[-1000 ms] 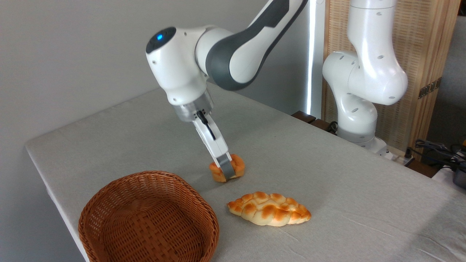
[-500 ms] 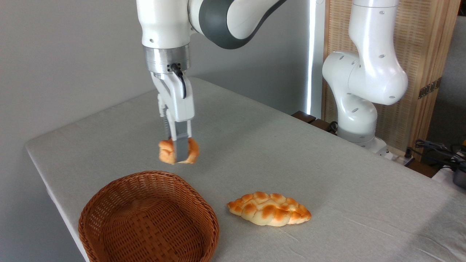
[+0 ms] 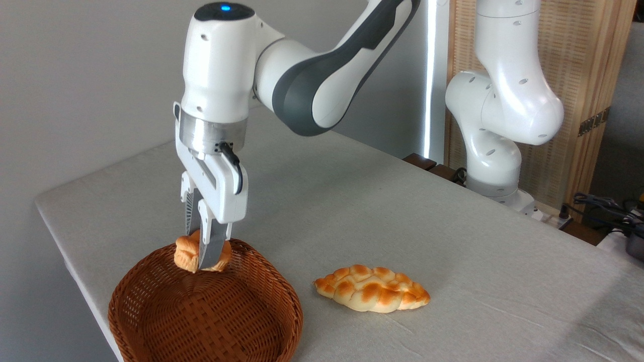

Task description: Put bread into the basket

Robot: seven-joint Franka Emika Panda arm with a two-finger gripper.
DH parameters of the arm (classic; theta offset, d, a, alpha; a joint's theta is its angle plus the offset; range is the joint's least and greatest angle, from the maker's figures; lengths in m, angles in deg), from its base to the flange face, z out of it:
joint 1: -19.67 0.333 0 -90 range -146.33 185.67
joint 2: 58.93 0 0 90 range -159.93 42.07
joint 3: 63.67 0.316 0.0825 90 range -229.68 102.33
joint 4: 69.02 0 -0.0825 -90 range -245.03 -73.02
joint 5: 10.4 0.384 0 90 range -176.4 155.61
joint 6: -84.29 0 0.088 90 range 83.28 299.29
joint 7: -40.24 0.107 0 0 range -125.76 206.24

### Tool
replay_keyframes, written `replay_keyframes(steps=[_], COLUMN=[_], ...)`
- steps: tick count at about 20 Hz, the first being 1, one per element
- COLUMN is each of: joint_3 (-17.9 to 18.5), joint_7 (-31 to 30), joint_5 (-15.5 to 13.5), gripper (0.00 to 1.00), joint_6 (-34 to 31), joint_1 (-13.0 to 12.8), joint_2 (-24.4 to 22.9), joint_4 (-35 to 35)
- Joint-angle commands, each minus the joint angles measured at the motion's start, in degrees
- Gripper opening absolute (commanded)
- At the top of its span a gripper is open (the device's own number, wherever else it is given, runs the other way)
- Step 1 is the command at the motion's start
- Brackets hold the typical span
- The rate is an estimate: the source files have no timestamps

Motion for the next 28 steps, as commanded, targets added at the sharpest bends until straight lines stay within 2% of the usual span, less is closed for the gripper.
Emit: replay_keyframes(steps=[1,9,11,14,17,20,21,23,28], joint_3=[0.37,0.37,0.45,0.37,0.28,-0.33,-0.42,-0.34,0.45], joint_7=[0.33,0.25,-0.45,-3.79,-9.31,-10.83,-10.74,-10.04,-10.22], joint_5=[-1.23,-1.14,-1.14,-0.71,1.66,8.68,10.09,10.46,10.37], gripper=[1.00,1.00,1.00,1.00,1.00,1.00,1.00,1.00,1.00], joint_6=[0.81,0.64,-1.81,-9.19,-15.77,-23.34,-25.62,-27.66,-27.75], joint_1=[-0.22,-0.31,-0.22,-0.31,-0.31,-0.31,-0.39,-0.39,-0.22], joint_2=[1.22,0.62,-1.49,-3.60,-5.01,-5.72,-5.63,-5.54,-5.19], joint_4=[0.82,1.17,2.05,3.89,5.04,8.10,9.16,9.79,9.88])
